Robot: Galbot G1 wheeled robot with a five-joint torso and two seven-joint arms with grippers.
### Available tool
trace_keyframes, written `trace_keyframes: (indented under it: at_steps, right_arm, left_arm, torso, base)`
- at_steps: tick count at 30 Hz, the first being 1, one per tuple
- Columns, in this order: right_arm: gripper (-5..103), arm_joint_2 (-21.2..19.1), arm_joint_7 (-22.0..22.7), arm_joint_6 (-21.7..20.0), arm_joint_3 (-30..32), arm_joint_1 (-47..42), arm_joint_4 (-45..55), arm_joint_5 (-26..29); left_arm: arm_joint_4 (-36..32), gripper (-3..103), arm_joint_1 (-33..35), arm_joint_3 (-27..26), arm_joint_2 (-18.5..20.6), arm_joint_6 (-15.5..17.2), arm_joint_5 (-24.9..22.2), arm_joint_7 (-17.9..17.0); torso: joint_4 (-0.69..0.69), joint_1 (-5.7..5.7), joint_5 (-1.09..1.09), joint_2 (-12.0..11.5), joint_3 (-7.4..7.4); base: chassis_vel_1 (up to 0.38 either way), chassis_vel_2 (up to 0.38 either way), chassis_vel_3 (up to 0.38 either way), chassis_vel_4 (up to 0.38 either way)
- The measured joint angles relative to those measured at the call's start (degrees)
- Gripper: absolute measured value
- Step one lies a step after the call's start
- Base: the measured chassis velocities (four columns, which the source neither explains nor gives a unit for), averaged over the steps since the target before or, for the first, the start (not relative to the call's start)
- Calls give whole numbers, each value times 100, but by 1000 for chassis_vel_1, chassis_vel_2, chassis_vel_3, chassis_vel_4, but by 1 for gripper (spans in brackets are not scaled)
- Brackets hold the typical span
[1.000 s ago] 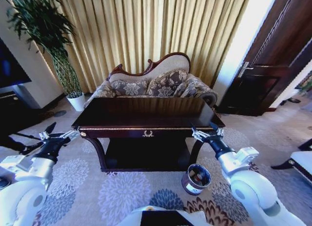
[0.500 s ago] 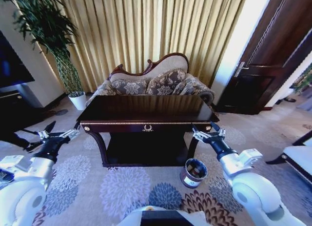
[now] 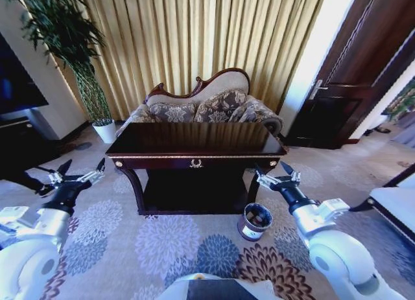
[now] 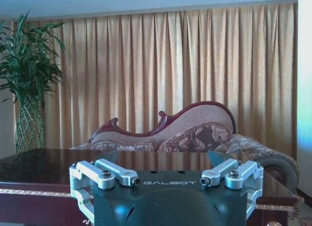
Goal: Move to the front of the table and place the trash on the table into the trash bin.
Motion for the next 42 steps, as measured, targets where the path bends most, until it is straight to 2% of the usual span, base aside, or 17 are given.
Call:
trace_keyframes:
  at_steps: [42]
  right_arm:
    - [100, -59, -4, 2, 3, 26, -22, -9]
  left_arm:
    - [15, 100, -29, 47, 41, -55, 1, 13]
  torso:
    - [0, 0, 1, 0, 0]
  base:
    - [171, -108, -173, 107]
